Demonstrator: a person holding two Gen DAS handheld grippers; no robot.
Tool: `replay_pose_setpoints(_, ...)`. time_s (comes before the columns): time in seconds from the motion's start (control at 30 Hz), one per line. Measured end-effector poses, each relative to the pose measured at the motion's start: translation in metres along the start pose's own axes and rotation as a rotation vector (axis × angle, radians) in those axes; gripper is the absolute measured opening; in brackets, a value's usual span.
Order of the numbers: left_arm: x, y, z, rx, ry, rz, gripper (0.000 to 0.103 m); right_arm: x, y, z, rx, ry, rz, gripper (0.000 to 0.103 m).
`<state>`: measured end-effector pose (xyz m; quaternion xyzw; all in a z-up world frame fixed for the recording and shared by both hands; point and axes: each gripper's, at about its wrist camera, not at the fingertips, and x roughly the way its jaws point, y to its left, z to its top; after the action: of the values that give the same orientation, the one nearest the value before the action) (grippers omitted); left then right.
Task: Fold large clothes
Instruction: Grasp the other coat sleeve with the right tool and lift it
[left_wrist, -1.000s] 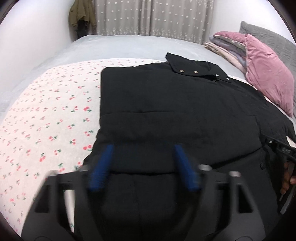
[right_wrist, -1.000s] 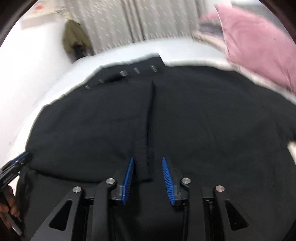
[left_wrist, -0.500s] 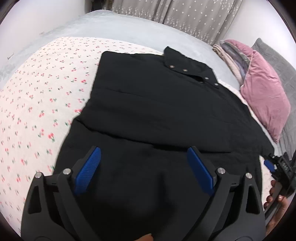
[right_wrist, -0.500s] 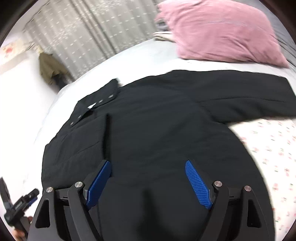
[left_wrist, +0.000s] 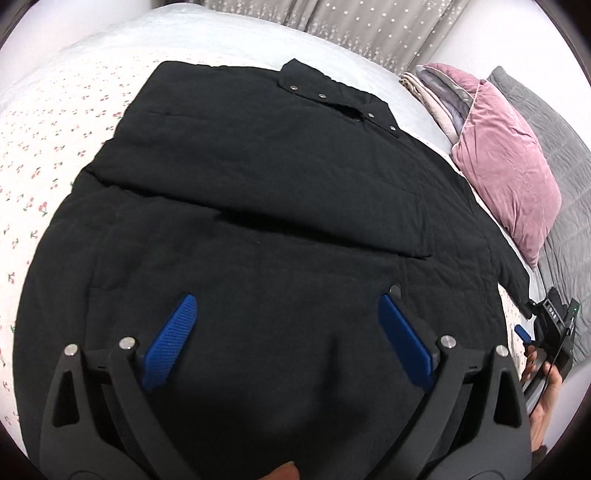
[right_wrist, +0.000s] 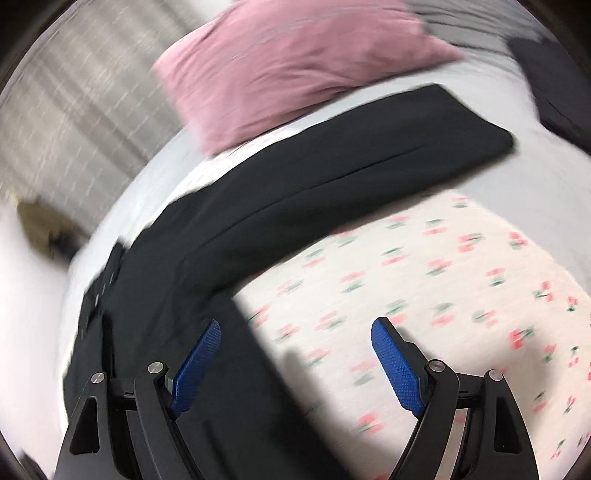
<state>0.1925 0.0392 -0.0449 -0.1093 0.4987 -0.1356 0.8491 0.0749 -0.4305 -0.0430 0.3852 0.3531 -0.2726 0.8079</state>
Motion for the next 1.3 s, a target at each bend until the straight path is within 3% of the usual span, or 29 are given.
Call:
replay_pose_setpoints(0.17,-0.005,-0.005,-0.003,0.036,-0.110,0.044,0.098,0.007,-0.056,0.028,0.161,-0.048,0.006,0.085)
replay_pose_setpoints(0.33,-0.008,0.003,0.000,0.019,-0.175,0.057,0.098,0.014,-0.090,0.047,0.302,-0.110,0.132,0.085)
replay_pose_setpoints(0.67,0.002,0.018,0.005,-0.043,-0.150,0.051,0.098,0.035,-0.080,0.076,0.250,-0.183,0.114,0.084)
replay_pose_setpoints(0.73,0.001,0.019,0.005,-0.046,-0.153,0.045,0.098,0.041,-0.081,0.084,0.253,-0.185,0.117,0.078)
replay_pose_setpoints(0.83,-0.001,0.021,0.005,-0.047,-0.162,0.044,0.098,0.049,-0.082,0.092,0.258,-0.162,0.110,0.050)
replay_pose_setpoints(0.9,-0.002,0.022,0.006,-0.048,-0.167,0.043,0.098,0.051,-0.081,0.095,0.256,-0.138,0.099,0.022)
replay_pose_setpoints(0.93,-0.003,0.023,0.007,-0.051,-0.169,0.040,0.098,0.050,-0.080,0.095,0.251,-0.138,0.092,0.018)
replay_pose_setpoints(1.07,-0.007,0.025,0.008,-0.057,-0.175,0.031,0.098,0.030,-0.067,0.096,0.210,-0.183,0.092,0.010)
replay_pose_setpoints(1.3,-0.016,0.020,0.009,-0.016,-0.189,0.041,0.098,-0.017,-0.012,0.095,0.073,-0.264,0.094,0.008)
